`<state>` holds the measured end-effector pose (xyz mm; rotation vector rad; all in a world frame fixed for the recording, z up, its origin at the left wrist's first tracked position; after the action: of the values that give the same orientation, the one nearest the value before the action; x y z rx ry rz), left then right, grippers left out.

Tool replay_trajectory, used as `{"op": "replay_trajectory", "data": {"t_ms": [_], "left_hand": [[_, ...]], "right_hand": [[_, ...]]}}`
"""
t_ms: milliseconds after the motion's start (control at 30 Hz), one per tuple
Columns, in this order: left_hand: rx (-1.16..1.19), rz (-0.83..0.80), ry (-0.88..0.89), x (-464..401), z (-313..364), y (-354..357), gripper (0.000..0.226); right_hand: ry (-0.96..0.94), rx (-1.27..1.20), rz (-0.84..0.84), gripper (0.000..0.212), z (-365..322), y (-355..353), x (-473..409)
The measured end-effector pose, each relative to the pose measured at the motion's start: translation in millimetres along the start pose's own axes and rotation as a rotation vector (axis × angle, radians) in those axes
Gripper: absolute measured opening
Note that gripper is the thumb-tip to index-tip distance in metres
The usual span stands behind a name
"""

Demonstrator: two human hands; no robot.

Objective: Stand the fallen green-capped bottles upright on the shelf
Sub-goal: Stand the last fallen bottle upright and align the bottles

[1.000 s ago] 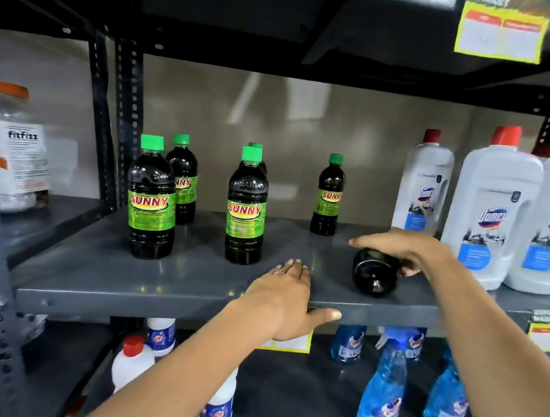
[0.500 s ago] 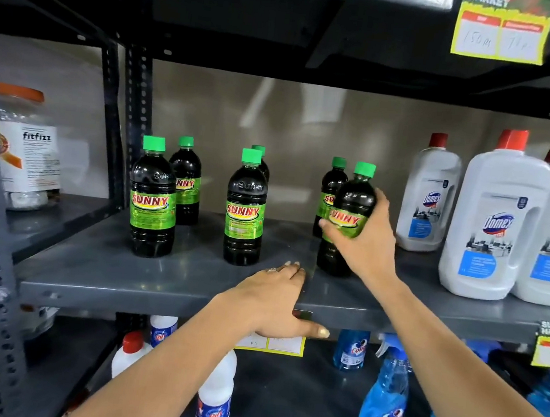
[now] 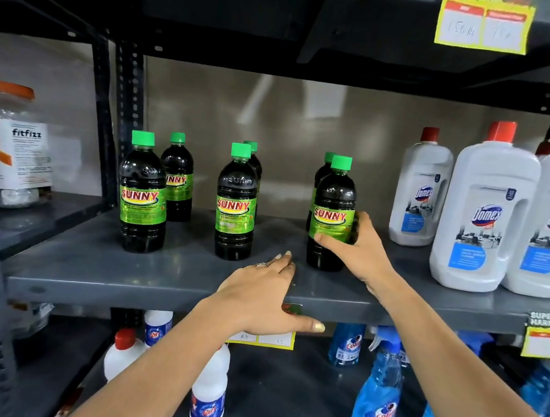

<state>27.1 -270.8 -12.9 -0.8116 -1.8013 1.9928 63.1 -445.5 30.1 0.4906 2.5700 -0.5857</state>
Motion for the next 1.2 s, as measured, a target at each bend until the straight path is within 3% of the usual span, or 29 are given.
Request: {"op": "replay_trajectory", "data": {"t_ms": [200, 633, 1067, 1200], "left_hand": [[-0.007, 0.007, -0.007, 1, 1, -1, 0.115], [0.001, -0.003, -0.004, 4, 2, -3, 0.116], [0.007, -0.018, -0.018, 4, 3, -4, 0.12], [0.177, -0.032, -0.026, 6, -2, -9, 0.117]], "right_hand": [[-0.031, 0.042, 0.039, 0.074, -3, -3, 2], [0.007, 0.043, -0.002, 0.061, 7, 1, -3], [-0.04, 0.087, 0.043, 0.075, -1, -3, 4], [-0.026, 0.072, 0.027, 0.078, -2, -2, 6]]}}
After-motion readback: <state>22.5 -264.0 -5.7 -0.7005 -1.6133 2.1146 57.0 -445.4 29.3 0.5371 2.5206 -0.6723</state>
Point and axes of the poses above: each hand's wrist, its own x-axis away from the middle knuckle, its own y-axis out of the palm, z = x × y, the point moved 8 cm from there along -x, towards the middle knuckle, and after that the axes turned 3 degrees about -y, right-handed, at the moved point
